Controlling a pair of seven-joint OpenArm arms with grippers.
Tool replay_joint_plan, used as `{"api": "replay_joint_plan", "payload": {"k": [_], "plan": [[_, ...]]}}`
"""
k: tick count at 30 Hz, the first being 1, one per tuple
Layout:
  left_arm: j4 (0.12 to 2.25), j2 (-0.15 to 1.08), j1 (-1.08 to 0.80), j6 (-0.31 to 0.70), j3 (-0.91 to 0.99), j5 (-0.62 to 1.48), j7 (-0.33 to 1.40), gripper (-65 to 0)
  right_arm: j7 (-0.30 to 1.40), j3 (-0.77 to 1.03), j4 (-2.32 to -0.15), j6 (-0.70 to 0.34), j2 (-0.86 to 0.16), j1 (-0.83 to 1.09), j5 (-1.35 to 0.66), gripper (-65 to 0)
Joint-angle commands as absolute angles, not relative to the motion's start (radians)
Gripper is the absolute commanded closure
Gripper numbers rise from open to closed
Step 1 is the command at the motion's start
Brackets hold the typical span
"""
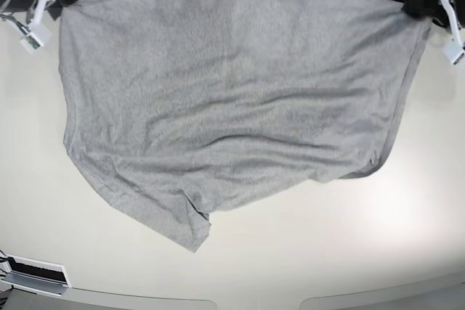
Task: Layout the t-shirt on the table in an organized manner, then fold the t-shirt properly
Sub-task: 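Lift the hem with both grippers and fold it toward the collar, then lower the folded hem onto the shirt and open both grippers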
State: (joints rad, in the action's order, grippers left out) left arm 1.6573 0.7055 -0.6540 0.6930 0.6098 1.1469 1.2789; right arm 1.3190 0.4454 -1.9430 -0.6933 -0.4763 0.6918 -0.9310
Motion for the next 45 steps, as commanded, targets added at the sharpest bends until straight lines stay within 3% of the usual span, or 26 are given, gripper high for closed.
{"api": "replay_joint_plan", "payload": {"k": [1,9,26,32,45], "plan": [[1.67,0.728,-0.657,0.698,0.636,1.16,1.274,0.0,1.313,0.462,-1.958,-0.698,-0.494,0.705,-0.938,0.0],[1.672,0.729,-0.664,0.698,0.675,1.246,1.371,0.0,1.322,0.479,-1.958,-0.698,-0.496,0.723,-0.945,0.0],[1.672,0.731,-0.755,0.698,0.675,1.311,1.368,0.0,1.295,0.479,-1.969,-0.698,-0.502,0.775,-0.945,0.0],[1.671,0.731,-0.687,0.698,0.675,1.422,1.242,0.0,1.225,0.479,-1.983,-0.698,-0.501,0.726,-0.944,0.0],[1.664,0.704,-0.543,0.698,0.604,1.116,0.97,0.0,1.124,0.477,-1.894,-0.698,-0.495,0.561,-0.937,0.0]]}}
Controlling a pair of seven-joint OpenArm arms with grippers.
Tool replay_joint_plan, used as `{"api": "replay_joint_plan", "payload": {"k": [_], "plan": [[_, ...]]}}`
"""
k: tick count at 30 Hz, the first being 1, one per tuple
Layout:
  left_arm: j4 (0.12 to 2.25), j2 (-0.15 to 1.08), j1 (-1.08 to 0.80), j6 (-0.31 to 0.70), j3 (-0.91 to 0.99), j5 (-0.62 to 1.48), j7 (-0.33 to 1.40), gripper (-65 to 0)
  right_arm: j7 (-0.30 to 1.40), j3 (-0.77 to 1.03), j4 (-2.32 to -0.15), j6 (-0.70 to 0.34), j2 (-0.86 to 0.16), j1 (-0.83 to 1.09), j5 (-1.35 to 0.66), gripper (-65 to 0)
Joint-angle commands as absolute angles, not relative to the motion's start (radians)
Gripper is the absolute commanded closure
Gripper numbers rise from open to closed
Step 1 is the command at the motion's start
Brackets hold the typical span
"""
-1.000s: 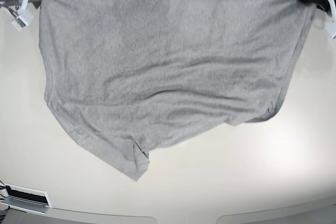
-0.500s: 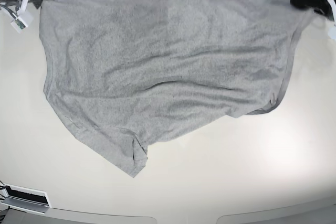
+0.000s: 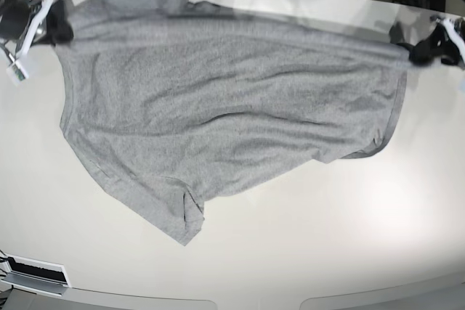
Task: Layout the t-shirt on the table in an organized manner, then fold the t-shirt properly
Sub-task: 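Lower the folded hem onto the shirt and open both grippers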
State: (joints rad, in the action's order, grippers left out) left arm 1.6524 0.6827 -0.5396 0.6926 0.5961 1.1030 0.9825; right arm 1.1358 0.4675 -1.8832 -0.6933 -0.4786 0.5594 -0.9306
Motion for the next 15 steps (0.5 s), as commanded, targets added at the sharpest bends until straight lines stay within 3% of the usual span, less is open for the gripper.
{"api": "replay_joint_plan", "payload": {"k": [1,8,15], "plan": [[1.664,0.7,-0.533,0.698,0.587,1.101,0.964,0.0,1.121,0.477,-1.872,-0.698,-0.493,0.545,-0.937,0.0],[1.664,0.695,-0.465,0.698,0.456,0.968,0.952,0.0,1.121,0.449,-1.74,-0.698,-0.493,0.448,-0.937,0.0],[1.664,0.695,-0.455,0.692,0.425,0.778,0.816,0.0,1.117,0.389,-1.691,-0.698,-0.493,0.392,-0.92,0.0]]}}
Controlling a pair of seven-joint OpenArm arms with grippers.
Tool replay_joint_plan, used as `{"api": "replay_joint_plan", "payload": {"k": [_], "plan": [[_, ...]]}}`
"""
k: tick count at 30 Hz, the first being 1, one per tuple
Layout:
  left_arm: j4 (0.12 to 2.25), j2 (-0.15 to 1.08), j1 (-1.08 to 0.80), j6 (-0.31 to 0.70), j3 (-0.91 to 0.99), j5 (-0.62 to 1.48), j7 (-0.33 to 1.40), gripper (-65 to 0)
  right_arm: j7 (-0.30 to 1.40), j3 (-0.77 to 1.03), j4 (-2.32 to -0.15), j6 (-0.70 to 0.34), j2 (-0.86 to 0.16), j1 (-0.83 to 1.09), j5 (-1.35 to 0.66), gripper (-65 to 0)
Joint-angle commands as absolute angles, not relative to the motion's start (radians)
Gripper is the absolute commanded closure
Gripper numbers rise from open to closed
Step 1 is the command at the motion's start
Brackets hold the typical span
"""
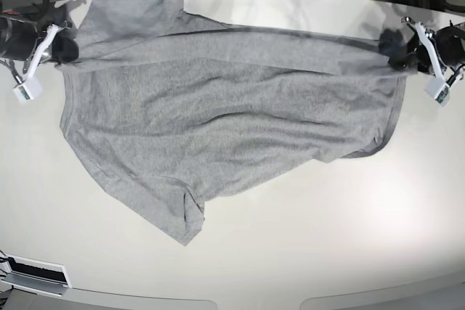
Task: Layout the t-shirt on the table in an organized manner, then fold the t-shirt properly
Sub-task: 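Lower the folded hem onto the shirt and open both grippers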
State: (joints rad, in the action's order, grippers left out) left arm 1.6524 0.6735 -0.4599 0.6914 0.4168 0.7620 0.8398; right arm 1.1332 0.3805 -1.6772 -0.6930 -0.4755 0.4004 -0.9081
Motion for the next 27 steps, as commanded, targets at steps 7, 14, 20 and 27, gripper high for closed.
{"api": "replay_joint_plan", "payload": {"k": [7,14,20,27], "plan": [[1.664,0.695,-0.453,0.639,0.425,0.73,0.785,0.0,1.091,0.384,-1.691,-0.698,-0.493,0.363,-0.874,0.0],[1.664,0.695,-0.453,0.629,0.425,0.688,0.741,0.0,1.065,0.384,-1.691,-0.698,-0.493,0.36,-0.873,0.0],[1.664,0.696,-0.45,0.634,0.425,0.69,0.74,-35.1,1.096,0.388,-1.692,-0.698,-0.5,0.318,-0.887,-39.9],[1.664,0.696,-0.451,0.575,0.425,0.684,0.749,-36.9,1.308,0.388,-1.691,-0.698,-0.499,0.329,-1.022,-40.5]]}}
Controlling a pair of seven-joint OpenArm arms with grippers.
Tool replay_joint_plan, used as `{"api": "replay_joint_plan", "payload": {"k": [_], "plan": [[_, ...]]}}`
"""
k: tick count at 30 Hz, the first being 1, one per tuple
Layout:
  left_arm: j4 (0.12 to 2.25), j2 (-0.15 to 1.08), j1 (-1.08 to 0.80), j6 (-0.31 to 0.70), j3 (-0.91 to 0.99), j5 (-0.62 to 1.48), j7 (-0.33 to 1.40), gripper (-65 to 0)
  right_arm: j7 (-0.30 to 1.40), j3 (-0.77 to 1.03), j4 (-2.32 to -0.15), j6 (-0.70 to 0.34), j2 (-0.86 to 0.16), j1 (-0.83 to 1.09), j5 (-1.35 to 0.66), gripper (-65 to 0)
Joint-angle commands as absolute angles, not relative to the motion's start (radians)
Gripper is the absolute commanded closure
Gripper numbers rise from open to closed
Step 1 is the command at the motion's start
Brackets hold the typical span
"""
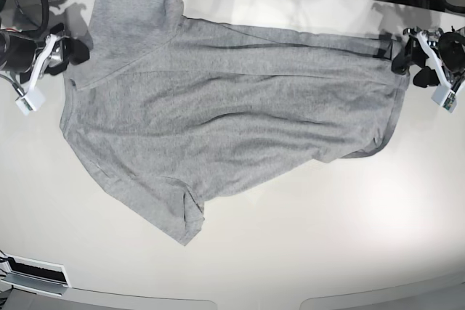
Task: Layout the t-shirt on the table in an organized manner, then fold the t-shirt properly
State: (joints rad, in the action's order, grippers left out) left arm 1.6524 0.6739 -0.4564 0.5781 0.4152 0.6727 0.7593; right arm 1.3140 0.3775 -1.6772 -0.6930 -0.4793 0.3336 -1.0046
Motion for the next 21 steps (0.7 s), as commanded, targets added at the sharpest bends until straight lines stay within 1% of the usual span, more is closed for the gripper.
{"api": "replay_joint_plan", "payload": {"k": [1,5,10,15,18,21], "plan": [[1.664,0.696,-0.451,0.575,0.425,0.685,0.749,-36.9,1.311,0.388,-1.691,-0.698,-0.499,0.343,-1.024,-40.5],[1.664,0.695,-0.451,0.575,0.425,0.685,0.749,-36.9,1.286,0.388,-1.691,-0.698,-0.499,0.417,-1.025,-40.5],[1.664,0.695,-0.451,0.575,0.425,0.686,0.748,-36.9,1.182,0.388,-1.691,-0.698,-0.486,0.518,-1.0,-40.5],[1.664,0.695,-0.451,0.575,0.425,0.693,0.748,-36.9,1.103,0.388,-1.682,-0.609,-0.403,0.534,-0.839,-40.5],[1.664,0.695,-0.451,0.575,0.425,0.693,0.749,-36.9,1.076,0.387,-1.652,-0.603,-0.353,0.534,-0.807,-40.5],[1.664,0.695,-0.451,0.575,0.425,0.693,0.749,-36.9,1.077,0.386,-1.613,-0.623,-0.332,0.522,-0.807,-40.5]]}}
